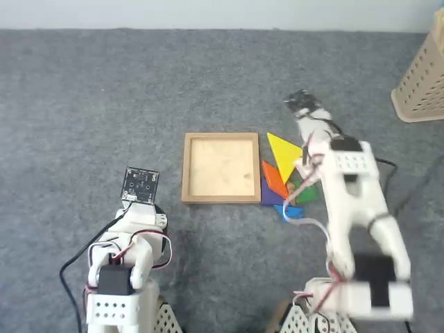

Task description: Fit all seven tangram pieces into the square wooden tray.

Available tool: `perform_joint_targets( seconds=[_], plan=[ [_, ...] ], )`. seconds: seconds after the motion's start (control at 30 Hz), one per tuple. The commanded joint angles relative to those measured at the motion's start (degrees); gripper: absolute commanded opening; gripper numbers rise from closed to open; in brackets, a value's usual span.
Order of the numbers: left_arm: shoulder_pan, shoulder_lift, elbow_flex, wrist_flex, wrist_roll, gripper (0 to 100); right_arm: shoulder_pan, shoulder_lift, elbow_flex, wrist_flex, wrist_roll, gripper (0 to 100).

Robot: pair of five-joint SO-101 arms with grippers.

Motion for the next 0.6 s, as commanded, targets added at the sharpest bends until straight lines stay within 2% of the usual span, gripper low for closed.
perform_joint_targets(
  seconds=[0.0, 0.23, 0.57],
  plan=[
    [-0.3, -0.2, -0.3, 0.3, 0.5, 1, -1.3, 6.1, -8.9, -1.1, 8.3, 32.9],
    [-0.3, -0.2, -0.3, 0.3, 0.5, 1, -1.7, 11.9, -12.6, -1.5, 17.8, 32.9],
    [-0.3, -0.2, -0.3, 0.3, 0.5, 1, -2.8, 17.6, -13.7, -5.1, 21.9, 32.9]
  ],
)
